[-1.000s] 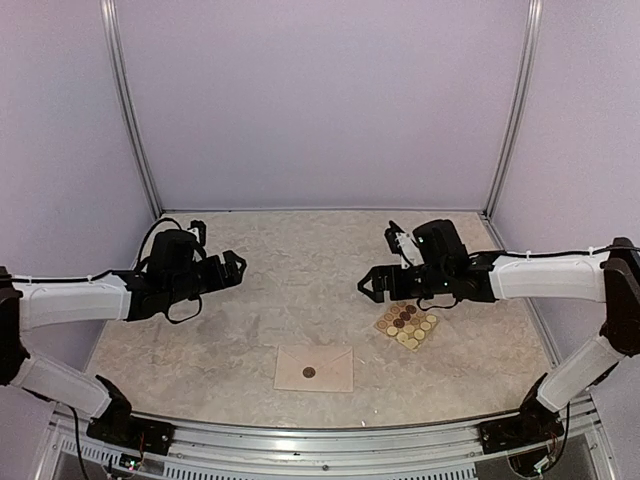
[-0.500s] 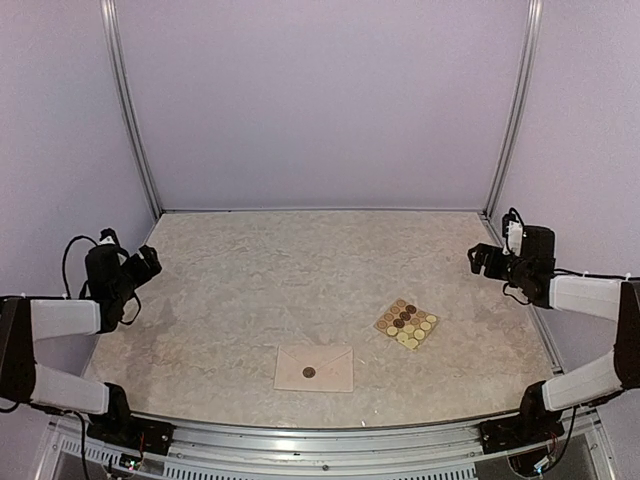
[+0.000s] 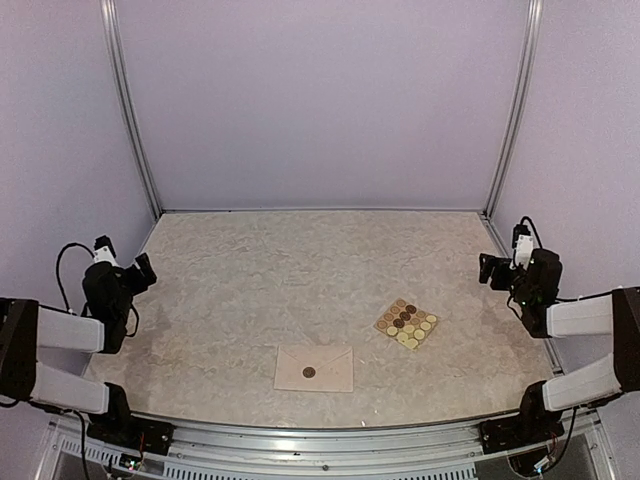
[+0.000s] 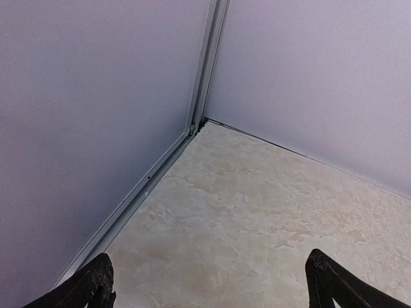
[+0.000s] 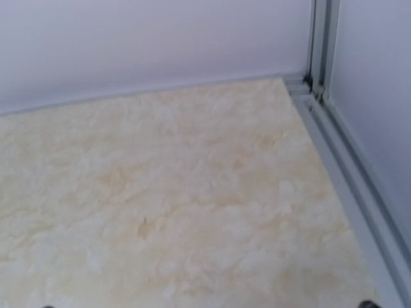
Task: Place the letter into the envelope and seal it
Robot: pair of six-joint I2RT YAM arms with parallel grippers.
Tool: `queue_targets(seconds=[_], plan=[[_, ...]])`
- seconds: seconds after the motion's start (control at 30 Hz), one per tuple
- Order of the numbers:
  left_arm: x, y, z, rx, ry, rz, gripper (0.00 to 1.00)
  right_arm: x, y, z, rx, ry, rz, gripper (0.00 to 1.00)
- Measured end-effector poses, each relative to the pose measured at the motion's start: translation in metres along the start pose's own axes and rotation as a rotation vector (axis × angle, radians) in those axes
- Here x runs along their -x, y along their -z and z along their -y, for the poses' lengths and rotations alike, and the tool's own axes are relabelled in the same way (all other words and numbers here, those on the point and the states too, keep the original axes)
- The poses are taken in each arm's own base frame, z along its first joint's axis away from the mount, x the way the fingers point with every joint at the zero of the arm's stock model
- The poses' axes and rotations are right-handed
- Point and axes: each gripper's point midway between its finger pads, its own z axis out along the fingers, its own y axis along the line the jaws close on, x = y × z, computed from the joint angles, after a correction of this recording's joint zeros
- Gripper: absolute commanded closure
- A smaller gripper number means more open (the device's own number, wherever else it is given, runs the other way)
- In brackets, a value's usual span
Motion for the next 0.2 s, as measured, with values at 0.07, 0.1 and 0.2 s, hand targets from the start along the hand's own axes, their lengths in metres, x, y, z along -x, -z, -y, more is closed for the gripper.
queue_targets(seconds=[0.07,0.1,0.2], plan=[[0.0057,0.0001,0.0007,-0.002,0.002,0.023,0.01,0.0055,0.0001,0.0002,-0.003,0.006,0.023,0.01],[0.0077,0.0001,0.0010,-0.002,0.004,0.031,0.01,0.0075,0.0002,0.0002,-0.003,0.007,0.031,0.01],[0.0105,-0.0001,0.0016,-0.004,0.005,0.045,0.01,0.0116,0.0004,0.0003,-0.004,0.010,0.048,0.01]])
